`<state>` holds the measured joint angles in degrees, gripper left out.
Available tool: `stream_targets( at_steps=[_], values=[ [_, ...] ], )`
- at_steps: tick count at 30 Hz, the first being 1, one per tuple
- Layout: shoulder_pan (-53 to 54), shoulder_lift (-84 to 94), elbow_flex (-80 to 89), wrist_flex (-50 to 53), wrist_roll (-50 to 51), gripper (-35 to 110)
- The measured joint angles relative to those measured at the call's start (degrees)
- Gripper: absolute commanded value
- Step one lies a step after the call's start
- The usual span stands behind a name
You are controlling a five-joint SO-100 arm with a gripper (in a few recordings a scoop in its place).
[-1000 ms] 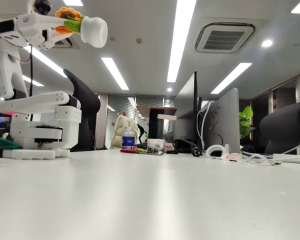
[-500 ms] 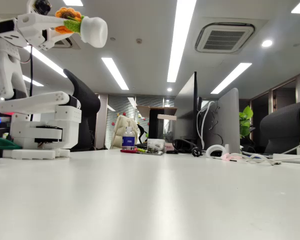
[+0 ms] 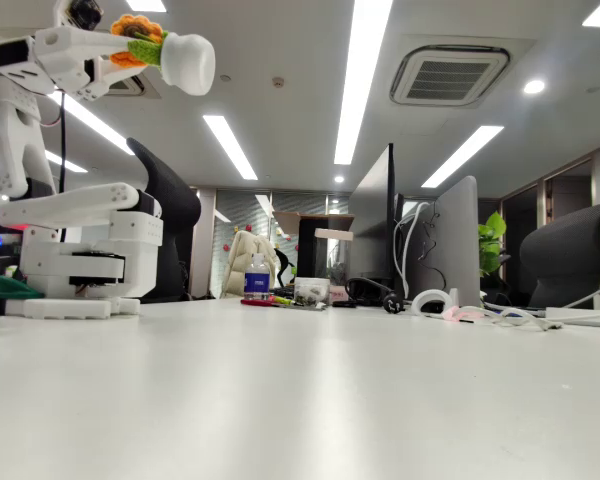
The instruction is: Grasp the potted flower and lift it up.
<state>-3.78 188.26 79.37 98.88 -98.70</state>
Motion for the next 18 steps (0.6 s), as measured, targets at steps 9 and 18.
stream_targets(
  at_steps=[9, 18],
  values=[
    [0.00, 0.00, 0.35, 0.00, 0.00, 0],
    [0.09, 0.00, 0.18, 0.00, -0.97, 0]
  ],
)
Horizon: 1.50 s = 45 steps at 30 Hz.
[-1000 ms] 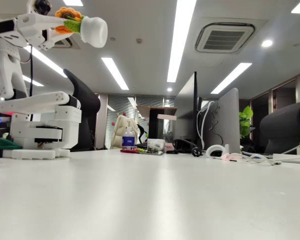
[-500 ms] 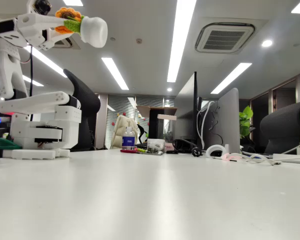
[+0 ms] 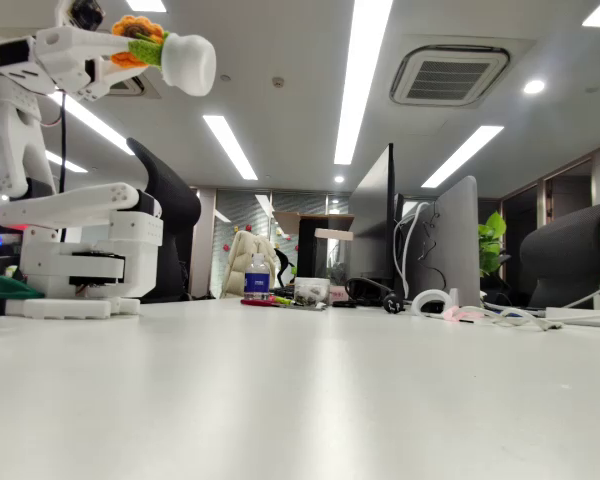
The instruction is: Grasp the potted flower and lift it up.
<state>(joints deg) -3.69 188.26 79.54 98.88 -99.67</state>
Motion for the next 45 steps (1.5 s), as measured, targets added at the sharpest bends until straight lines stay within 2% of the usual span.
stream_targets(
  at_steps=[45],
  values=[
    [-0.97, 0.00, 0.00, 0.26, 0.00, 0]
  ],
)
